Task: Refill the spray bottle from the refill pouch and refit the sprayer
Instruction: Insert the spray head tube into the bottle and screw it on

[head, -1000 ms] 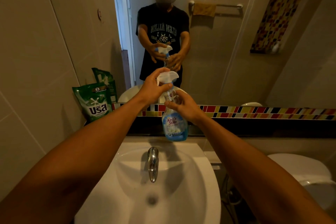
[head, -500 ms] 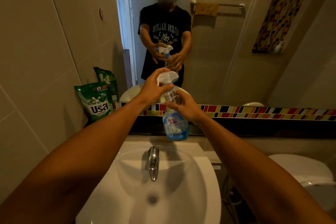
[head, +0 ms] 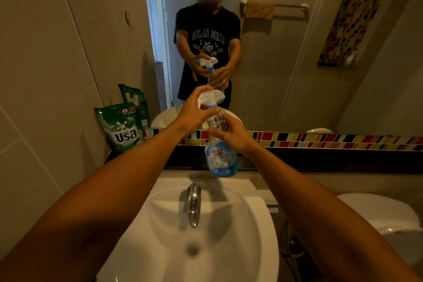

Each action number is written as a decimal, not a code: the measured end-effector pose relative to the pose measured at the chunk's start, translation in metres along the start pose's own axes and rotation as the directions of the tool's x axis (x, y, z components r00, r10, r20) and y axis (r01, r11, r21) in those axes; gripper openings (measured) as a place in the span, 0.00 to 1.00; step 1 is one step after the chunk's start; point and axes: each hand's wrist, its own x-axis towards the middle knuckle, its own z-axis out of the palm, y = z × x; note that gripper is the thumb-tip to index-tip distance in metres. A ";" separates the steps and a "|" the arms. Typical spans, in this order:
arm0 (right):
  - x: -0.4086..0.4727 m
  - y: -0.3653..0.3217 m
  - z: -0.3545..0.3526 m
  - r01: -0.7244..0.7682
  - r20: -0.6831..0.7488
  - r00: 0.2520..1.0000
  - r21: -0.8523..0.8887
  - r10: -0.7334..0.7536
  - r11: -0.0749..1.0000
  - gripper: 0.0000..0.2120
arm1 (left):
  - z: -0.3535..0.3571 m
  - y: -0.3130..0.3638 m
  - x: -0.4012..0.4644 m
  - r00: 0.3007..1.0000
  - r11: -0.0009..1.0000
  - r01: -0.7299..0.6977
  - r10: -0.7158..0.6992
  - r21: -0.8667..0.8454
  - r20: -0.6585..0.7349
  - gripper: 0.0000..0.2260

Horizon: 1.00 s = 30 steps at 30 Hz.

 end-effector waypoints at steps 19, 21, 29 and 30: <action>0.001 -0.005 0.004 0.023 -0.013 1.000 -0.047 -0.024 0.999 0.23 | 0.003 0.004 -0.001 0.995 0.999 -0.024 0.027 0.038 -0.091 0.27; 0.001 -0.005 0.004 0.016 -0.017 1.000 -0.042 -0.017 0.999 0.23 | 0.002 0.003 0.000 0.995 0.998 -0.034 0.038 0.047 -0.092 0.26; 0.002 0.000 -0.003 -0.057 0.035 0.998 0.069 0.055 0.996 0.27 | -0.005 0.003 0.004 0.999 0.999 -0.035 0.035 0.026 -0.014 0.25; 0.002 -0.001 -0.005 -0.072 0.045 0.997 0.083 0.068 0.994 0.26 | -0.006 0.003 0.005 0.999 0.999 -0.034 0.034 0.018 -0.001 0.25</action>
